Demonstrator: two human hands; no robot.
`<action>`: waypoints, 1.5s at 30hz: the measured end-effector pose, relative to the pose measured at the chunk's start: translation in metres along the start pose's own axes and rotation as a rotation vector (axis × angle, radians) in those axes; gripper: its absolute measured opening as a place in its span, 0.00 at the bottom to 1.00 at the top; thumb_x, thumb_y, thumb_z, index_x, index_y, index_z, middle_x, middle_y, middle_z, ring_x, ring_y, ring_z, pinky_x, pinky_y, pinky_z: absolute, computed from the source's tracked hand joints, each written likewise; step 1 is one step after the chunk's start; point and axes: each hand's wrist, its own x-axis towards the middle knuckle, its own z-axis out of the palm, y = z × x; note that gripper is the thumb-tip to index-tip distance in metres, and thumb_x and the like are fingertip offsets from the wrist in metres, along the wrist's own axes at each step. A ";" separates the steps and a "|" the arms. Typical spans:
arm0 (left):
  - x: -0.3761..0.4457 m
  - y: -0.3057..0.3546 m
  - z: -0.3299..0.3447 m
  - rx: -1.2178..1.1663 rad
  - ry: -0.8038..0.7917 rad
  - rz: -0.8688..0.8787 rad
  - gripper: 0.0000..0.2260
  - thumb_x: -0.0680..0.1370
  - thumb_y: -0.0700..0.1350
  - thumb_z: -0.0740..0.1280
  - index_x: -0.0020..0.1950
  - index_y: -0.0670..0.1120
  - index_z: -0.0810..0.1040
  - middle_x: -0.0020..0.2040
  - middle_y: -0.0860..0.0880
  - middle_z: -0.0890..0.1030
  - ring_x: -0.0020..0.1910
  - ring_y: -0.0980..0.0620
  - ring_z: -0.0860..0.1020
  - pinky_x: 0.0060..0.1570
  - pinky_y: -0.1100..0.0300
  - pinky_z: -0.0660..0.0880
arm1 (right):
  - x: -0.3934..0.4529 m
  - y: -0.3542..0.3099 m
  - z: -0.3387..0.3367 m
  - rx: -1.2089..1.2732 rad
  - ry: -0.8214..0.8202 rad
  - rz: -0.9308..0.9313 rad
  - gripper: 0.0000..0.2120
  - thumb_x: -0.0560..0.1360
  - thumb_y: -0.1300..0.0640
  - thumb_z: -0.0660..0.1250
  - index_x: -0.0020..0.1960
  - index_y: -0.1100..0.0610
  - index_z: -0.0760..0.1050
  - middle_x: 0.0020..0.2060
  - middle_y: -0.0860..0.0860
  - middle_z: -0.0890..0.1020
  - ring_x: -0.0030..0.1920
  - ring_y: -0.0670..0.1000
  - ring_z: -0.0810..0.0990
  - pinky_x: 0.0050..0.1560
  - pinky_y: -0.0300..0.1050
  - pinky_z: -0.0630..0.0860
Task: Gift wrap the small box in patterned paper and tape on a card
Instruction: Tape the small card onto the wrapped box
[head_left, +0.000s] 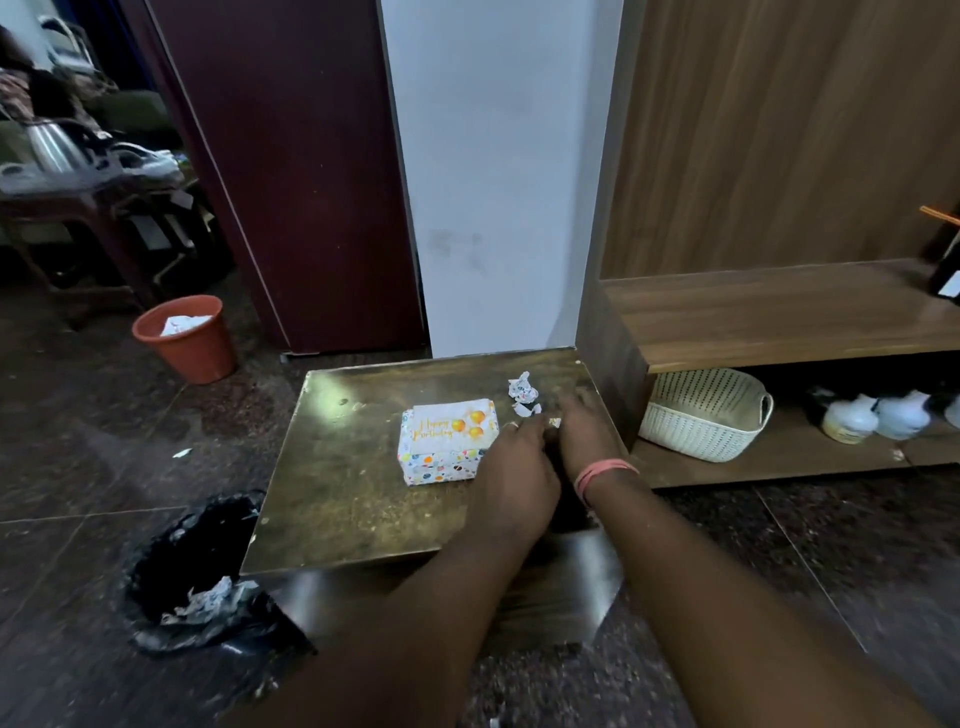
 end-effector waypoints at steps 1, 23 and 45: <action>0.007 0.001 0.005 -0.018 0.012 -0.026 0.20 0.80 0.36 0.59 0.70 0.47 0.76 0.59 0.41 0.80 0.59 0.40 0.78 0.57 0.47 0.76 | 0.007 0.004 0.002 -0.032 -0.011 -0.016 0.18 0.80 0.62 0.62 0.69 0.60 0.74 0.69 0.60 0.73 0.68 0.59 0.73 0.67 0.45 0.69; 0.003 -0.008 0.025 -0.362 0.098 -0.317 0.08 0.77 0.43 0.74 0.53 0.53 0.88 0.47 0.52 0.88 0.47 0.56 0.85 0.50 0.61 0.80 | -0.064 0.004 -0.004 0.874 -0.109 0.107 0.26 0.77 0.73 0.61 0.72 0.57 0.72 0.55 0.51 0.85 0.56 0.47 0.83 0.65 0.48 0.77; 0.008 -0.042 0.041 -0.773 0.155 -0.449 0.13 0.78 0.36 0.72 0.41 0.54 0.84 0.35 0.55 0.85 0.36 0.59 0.84 0.41 0.61 0.79 | 0.052 0.025 -0.001 -0.192 -0.007 -0.066 0.10 0.75 0.67 0.63 0.44 0.61 0.83 0.44 0.60 0.84 0.46 0.61 0.84 0.49 0.47 0.80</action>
